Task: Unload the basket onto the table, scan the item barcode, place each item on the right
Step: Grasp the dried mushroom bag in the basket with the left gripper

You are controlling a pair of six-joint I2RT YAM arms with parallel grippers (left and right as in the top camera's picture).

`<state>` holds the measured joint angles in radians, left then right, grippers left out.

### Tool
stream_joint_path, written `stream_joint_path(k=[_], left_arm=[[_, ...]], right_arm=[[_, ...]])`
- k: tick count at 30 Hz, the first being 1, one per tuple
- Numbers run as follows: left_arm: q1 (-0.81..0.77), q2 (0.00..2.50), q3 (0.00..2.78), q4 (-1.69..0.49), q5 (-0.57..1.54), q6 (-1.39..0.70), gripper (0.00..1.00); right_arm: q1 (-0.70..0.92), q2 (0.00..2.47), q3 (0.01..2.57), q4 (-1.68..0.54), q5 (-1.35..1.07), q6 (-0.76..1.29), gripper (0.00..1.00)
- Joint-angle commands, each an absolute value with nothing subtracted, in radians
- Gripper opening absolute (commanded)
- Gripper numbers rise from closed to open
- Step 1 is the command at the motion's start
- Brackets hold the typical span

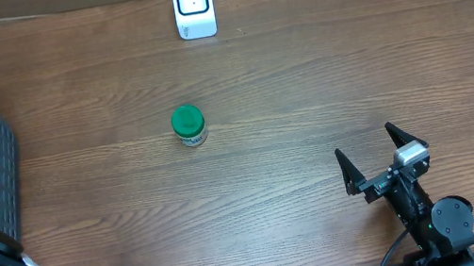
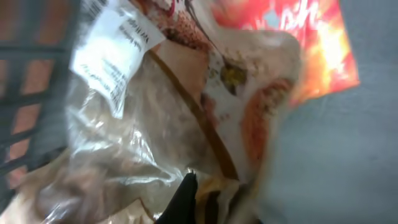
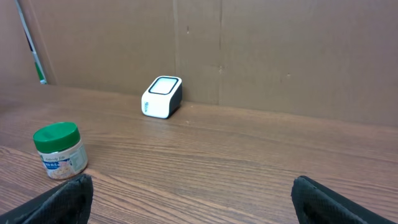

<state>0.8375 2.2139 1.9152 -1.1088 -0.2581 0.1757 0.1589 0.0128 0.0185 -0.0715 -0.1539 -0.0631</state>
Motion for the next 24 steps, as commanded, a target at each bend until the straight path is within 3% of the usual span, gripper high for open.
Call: stream_joint_path(k=[1, 8, 16, 20, 23, 24], left_arm=[[0.830, 2.192, 2.057, -1.158, -0.238, 0.073, 0.04], [0.830, 2.092, 2.285, -1.245, -0.147, 0.010, 0.04], [0.830, 2.049, 2.259, -1.253, -0.093, 0.015, 0.06], [0.831, 2.049, 2.179, -1.246, -0.191, 0.019, 0.77], [0.838, 2.051, 2.099, -1.216, -0.294, 0.034, 0.98], [0.841, 2.051, 2.083, -1.203, -0.304, 0.035, 1.00]], right_arm=[[0.162, 0.003, 0.008, -0.066, -0.159, -0.059, 1.00], [0.162, 0.003, 0.008, -0.066, -0.159, -0.059, 1.00], [0.162, 0.003, 0.008, -0.066, -0.159, -0.059, 1.00], [0.162, 0.003, 0.008, -0.066, -0.159, -0.059, 1.00], [0.162, 0.003, 0.008, -0.066, -0.159, -0.059, 1.00], [0.162, 0.003, 0.008, -0.066, -0.159, -0.059, 1.00]])
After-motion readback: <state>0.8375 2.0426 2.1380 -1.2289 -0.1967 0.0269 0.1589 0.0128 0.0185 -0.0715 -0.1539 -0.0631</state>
